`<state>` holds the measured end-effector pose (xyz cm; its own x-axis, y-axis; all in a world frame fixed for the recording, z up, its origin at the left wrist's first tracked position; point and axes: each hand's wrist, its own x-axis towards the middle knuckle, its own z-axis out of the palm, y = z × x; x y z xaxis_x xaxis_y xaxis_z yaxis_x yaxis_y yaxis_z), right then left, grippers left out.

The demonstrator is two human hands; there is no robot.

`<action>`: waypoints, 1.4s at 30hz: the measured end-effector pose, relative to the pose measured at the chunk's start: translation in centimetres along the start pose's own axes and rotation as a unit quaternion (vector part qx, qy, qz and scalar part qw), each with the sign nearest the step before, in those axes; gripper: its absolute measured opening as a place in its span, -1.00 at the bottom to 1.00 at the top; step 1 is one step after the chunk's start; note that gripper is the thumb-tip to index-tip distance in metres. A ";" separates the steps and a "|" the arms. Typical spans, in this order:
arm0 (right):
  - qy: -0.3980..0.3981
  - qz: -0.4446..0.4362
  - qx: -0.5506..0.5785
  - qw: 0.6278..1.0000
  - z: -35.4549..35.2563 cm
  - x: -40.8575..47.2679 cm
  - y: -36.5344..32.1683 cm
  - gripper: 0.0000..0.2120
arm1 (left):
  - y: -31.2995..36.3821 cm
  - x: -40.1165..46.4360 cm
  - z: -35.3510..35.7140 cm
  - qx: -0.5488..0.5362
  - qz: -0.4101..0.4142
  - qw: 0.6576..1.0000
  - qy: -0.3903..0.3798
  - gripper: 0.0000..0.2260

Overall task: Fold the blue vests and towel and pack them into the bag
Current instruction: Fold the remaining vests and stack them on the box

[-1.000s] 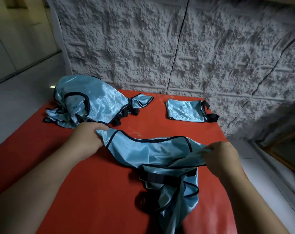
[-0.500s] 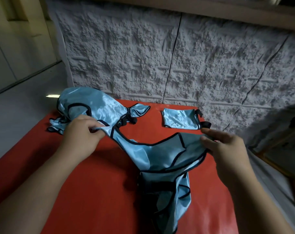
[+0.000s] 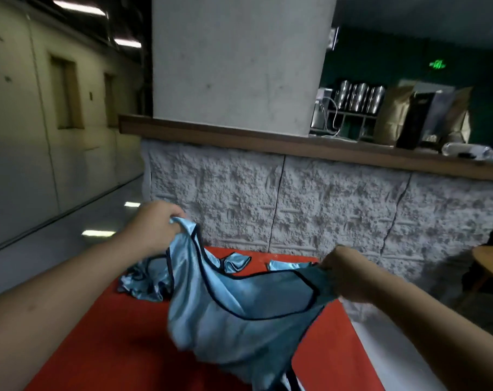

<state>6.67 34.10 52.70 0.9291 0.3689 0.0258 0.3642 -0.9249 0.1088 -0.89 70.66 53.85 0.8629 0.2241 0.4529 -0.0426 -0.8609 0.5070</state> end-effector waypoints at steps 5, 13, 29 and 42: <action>0.083 0.045 0.021 0.995 -7.3 -3.1 1.6 -0.82 | 3.8 0.4 -7.5 0.002 0.031 0.999 0.015 -0.72; 0.280 0.003 0.302 0.911 -16.2 -7.6 2.5 -0.76 | 6.4 -0.6 -13.7 -0.029 0.004 0.999 0.037 -0.88; 0.239 -0.055 0.392 0.886 -21.9 -14.3 2.3 -0.74 | 9.9 -4.1 -17.0 -0.326 -0.070 0.943 0.014 -0.62; 0.270 -0.024 0.235 0.933 -25.8 -16.8 4.1 -0.69 | 13.1 -3.9 -21.9 -0.128 0.053 0.989 0.043 -0.89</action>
<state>-9.05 26.50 78.31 0.7896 0.2864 0.5427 0.5106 -0.7972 -0.3222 -15.81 68.52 74.78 0.8007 0.1860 0.5694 -0.2673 -0.7398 0.6175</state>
